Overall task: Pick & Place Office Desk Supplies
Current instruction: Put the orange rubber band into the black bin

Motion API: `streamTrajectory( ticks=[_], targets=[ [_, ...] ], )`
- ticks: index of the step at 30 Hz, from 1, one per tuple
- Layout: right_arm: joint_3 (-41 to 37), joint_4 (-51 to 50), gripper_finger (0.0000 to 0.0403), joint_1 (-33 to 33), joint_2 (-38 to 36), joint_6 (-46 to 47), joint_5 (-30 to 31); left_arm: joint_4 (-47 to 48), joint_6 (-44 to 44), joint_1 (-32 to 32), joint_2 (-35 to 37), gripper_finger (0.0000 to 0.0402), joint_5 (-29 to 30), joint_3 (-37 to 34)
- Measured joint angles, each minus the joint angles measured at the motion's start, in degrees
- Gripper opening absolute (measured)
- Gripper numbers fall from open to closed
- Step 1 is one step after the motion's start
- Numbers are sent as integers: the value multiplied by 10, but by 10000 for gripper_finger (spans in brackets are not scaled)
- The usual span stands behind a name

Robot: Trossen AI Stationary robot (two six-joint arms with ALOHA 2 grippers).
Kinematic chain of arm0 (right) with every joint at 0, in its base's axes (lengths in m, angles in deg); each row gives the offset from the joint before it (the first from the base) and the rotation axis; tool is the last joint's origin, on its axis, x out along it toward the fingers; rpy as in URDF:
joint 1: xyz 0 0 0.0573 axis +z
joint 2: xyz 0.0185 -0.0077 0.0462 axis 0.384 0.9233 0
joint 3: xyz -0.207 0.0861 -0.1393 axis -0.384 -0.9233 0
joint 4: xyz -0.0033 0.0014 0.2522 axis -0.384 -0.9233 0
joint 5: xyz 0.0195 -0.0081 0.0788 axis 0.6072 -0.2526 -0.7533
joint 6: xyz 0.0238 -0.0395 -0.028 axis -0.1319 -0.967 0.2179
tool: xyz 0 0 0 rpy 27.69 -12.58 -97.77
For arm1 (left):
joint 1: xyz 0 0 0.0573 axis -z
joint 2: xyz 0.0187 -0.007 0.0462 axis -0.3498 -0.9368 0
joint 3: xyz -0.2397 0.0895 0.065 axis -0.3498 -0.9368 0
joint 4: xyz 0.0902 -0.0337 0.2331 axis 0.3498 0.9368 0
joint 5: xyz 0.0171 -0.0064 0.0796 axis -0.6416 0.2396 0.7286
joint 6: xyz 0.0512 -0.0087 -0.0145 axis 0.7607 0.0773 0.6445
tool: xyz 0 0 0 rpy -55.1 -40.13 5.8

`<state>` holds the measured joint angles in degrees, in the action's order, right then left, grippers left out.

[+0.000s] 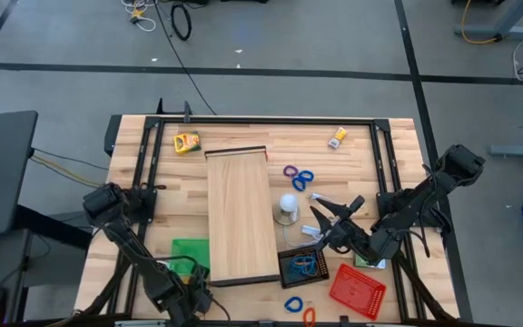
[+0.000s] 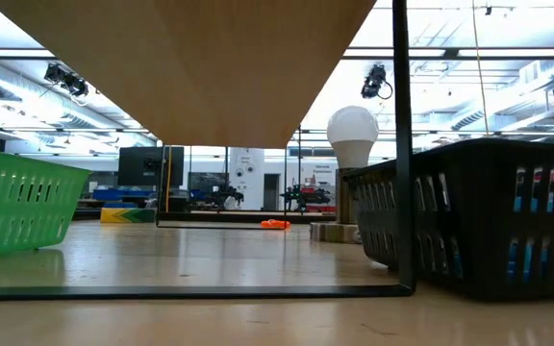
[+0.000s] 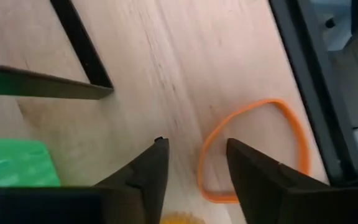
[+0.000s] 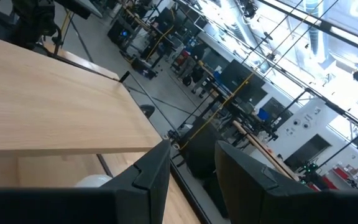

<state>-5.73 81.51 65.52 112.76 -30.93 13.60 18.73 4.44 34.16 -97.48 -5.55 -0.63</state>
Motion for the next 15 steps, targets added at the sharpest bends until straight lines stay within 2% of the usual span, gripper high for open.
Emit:
streamTrajectory(
  ticks=[8,13,15],
  targets=[
    [0,0,137,0,0,-3,2,-10,5,1,-7,82,-5,1],
    [0,0,137,0,0,-3,2,-11,6,4,-8,14,-6,1],
    [0,0,137,0,0,-3,2,-10,6,9,-8,7,0,1]
  ],
)
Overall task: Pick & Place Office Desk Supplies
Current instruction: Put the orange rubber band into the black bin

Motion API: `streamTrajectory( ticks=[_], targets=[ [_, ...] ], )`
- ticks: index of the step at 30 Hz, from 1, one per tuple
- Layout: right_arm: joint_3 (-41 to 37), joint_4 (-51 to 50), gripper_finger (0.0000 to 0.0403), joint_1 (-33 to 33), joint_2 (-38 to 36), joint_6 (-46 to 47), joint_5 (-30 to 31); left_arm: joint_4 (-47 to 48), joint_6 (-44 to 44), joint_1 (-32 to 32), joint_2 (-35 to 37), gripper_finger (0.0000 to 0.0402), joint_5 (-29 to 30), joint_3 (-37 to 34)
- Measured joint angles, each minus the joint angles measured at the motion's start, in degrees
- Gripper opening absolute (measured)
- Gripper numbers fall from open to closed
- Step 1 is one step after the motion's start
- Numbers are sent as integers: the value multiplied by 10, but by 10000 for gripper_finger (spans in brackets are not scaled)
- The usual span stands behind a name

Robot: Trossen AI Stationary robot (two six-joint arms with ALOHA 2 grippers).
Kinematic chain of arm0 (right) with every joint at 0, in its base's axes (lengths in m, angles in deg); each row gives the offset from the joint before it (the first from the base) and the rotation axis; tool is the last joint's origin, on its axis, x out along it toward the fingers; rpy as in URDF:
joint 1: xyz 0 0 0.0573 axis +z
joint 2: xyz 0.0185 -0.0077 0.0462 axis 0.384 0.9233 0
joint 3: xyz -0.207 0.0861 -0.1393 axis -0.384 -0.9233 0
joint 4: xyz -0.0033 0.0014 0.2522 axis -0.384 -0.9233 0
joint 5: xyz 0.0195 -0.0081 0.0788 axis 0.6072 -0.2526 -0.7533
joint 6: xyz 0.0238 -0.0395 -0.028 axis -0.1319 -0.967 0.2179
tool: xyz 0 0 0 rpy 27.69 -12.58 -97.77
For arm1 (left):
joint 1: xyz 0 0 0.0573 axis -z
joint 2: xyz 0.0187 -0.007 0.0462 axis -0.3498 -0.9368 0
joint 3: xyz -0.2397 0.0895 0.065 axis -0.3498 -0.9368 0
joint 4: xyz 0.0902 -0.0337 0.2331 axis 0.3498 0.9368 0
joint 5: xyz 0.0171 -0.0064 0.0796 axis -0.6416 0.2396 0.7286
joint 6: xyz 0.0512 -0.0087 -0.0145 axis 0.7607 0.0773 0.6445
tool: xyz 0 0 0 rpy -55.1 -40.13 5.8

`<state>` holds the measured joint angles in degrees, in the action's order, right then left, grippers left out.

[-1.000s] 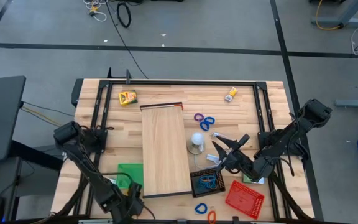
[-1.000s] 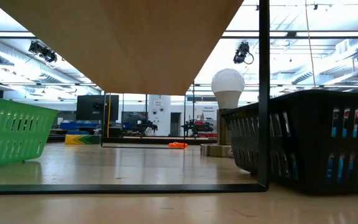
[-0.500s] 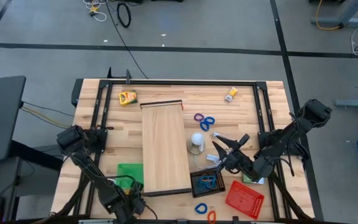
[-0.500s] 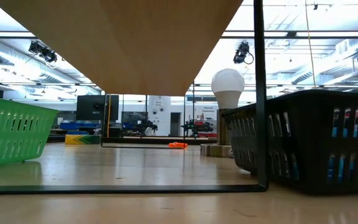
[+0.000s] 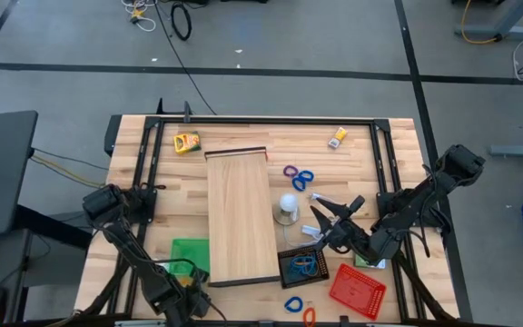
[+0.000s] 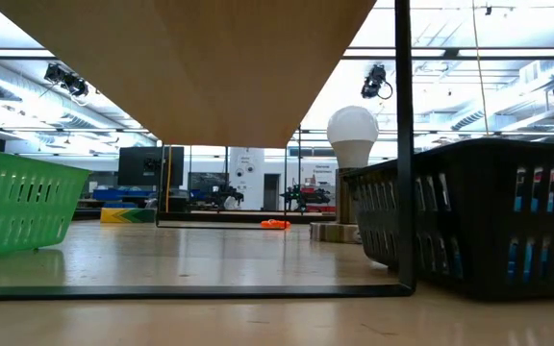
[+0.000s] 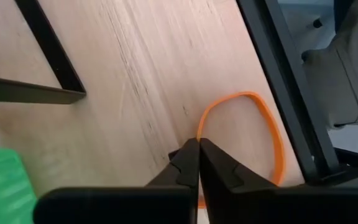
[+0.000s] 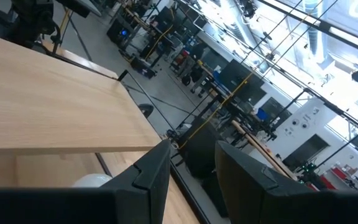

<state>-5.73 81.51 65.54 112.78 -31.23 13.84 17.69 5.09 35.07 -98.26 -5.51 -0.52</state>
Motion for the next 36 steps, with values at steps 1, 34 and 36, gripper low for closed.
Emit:
streamTrajectory(
  ticks=[1,34,36],
  targets=[
    [0,0,137,0,0,1,0,0,0,3,0,5,5,0],
    [0,0,137,0,0,8,-7,92,-21,46,136,1,107,-1],
    [0,0,137,0,0,8,-9,93,-26,52,153,1,126,-1]
  ],
)
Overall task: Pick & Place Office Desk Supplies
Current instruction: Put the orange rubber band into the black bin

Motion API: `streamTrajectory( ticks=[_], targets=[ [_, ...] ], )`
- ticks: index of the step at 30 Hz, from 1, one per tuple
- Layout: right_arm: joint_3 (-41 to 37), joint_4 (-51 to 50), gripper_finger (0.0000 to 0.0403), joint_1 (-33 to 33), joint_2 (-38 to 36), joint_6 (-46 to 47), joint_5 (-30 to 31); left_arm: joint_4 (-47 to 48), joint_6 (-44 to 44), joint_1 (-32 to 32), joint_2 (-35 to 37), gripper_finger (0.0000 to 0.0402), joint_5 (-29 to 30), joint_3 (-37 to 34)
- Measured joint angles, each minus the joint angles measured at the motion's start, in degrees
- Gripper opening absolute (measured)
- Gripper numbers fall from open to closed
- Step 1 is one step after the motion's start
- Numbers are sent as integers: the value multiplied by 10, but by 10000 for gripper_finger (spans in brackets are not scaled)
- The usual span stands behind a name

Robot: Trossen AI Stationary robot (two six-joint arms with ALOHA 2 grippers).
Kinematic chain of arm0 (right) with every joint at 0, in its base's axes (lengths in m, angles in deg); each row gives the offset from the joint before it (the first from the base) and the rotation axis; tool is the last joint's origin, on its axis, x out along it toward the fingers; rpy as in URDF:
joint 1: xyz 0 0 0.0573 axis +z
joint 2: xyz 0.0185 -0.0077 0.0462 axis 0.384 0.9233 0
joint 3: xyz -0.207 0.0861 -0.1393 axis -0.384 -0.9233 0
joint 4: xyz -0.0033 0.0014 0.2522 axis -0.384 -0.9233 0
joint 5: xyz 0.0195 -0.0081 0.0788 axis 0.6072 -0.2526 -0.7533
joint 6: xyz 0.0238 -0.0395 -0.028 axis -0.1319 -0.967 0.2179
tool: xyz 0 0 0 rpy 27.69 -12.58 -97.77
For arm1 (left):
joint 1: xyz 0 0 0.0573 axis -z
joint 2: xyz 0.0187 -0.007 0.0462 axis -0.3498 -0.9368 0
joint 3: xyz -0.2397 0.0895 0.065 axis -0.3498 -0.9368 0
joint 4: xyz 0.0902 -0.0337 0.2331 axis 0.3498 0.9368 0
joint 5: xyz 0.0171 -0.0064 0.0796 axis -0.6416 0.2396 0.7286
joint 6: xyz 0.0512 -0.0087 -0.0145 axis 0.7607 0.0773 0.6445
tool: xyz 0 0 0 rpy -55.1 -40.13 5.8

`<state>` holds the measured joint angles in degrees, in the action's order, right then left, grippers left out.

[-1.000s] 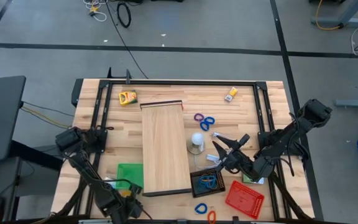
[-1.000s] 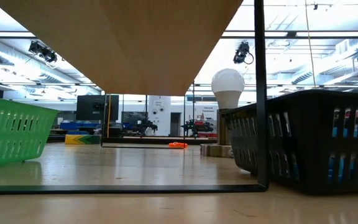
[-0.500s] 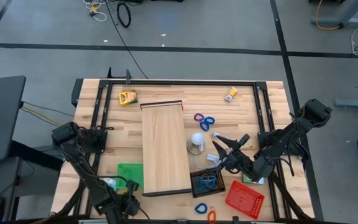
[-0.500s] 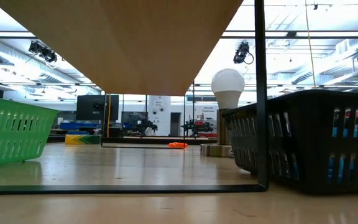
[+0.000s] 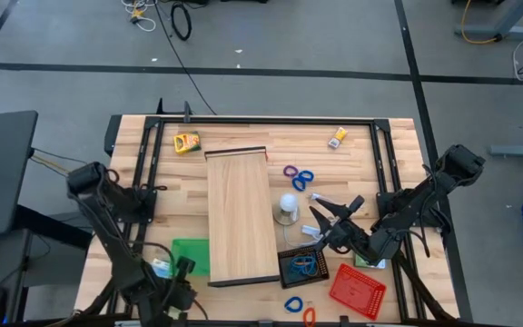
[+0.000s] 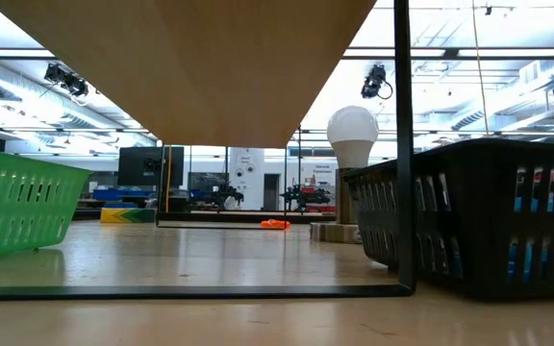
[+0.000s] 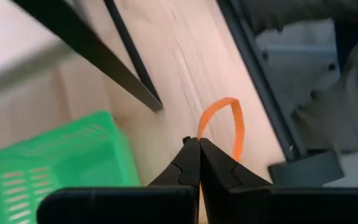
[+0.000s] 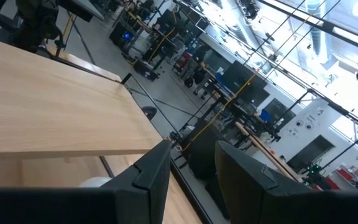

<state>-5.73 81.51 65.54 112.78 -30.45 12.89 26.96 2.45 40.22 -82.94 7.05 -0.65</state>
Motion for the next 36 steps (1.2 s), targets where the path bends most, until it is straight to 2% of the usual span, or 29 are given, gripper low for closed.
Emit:
streamTrajectory(
  ticks=[7,12,15,21,26,31,36],
  targets=[
    [0,0,137,0,0,1,-14,-10,11,16,61,1,77,0],
    [0,0,137,-1,0,15,-44,-65,84,12,99,1,151,0],
    [0,-1,137,-2,0,28,-65,-102,138,-2,121,1,176,1],
    [0,-1,137,-8,0,81,-139,-158,242,-46,146,1,219,1],
    [0,-3,140,-27,0,176,-234,-187,303,-104,148,1,268,1],
    [0,-9,168,-55,0,273,-361,-226,356,-171,147,1,272,1],
    [0,-15,195,-79,0,314,-390,-303,419,-236,147,1,223,1]
  ],
)
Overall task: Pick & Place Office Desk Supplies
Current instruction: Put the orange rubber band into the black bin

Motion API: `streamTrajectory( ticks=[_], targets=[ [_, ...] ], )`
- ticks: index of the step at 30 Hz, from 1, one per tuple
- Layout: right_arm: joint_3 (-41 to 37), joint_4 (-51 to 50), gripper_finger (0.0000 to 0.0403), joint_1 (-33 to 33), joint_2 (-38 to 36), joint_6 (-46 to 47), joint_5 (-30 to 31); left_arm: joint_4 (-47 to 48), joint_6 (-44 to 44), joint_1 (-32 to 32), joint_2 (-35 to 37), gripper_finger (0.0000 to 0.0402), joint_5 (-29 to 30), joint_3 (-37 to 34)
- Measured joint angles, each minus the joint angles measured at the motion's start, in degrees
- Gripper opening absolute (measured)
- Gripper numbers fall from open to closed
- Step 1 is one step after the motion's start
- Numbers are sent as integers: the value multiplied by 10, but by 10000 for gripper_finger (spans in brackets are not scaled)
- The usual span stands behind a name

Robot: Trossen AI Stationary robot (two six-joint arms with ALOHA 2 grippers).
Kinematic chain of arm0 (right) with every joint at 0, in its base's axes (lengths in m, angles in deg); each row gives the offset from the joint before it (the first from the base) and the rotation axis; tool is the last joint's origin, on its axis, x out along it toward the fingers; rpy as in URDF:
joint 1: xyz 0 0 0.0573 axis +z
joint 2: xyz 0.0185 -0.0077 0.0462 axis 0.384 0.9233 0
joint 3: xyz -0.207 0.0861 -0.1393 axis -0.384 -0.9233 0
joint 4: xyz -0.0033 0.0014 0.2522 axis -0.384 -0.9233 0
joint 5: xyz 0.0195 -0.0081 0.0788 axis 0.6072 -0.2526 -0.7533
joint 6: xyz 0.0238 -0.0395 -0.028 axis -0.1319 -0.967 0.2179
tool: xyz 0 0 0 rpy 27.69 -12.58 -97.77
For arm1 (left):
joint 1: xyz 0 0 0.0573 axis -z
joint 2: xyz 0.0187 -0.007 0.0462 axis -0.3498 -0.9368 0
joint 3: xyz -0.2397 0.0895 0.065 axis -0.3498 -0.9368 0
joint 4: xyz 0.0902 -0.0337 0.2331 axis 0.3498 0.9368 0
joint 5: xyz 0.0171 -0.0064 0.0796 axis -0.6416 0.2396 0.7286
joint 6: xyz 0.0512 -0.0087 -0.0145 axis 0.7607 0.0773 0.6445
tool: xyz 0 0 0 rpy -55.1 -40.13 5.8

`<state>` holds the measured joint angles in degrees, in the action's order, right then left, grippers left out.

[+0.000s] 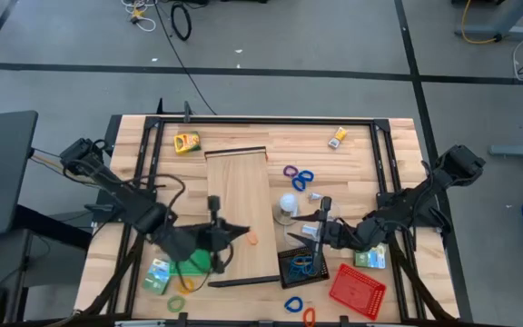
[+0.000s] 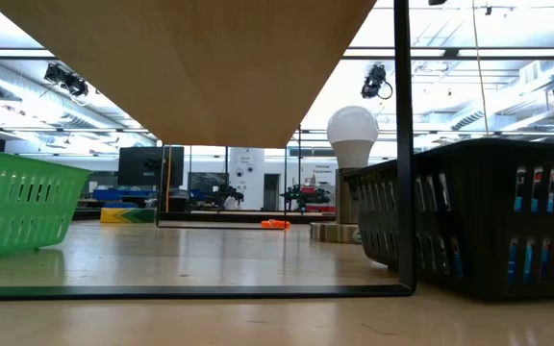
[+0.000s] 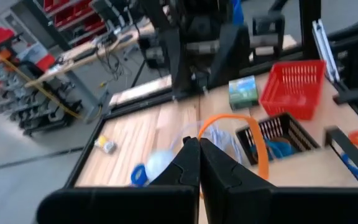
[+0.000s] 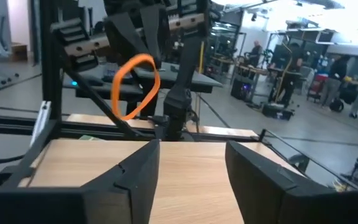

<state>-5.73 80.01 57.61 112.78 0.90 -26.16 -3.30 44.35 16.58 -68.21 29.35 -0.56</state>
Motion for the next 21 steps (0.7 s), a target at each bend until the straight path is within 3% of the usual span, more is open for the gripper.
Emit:
streamTrajectory(
  ticks=[7,14,21],
  targets=[
    [0,-3,203,-23,0,17,-22,-93,71,-89,0,1,-96,0],
    [0,-2,204,-39,0,33,-46,-134,87,-166,-23,1,-184,0],
    [0,-2,204,-57,0,46,-43,-166,102,-202,-43,1,-229,0]
  ],
)
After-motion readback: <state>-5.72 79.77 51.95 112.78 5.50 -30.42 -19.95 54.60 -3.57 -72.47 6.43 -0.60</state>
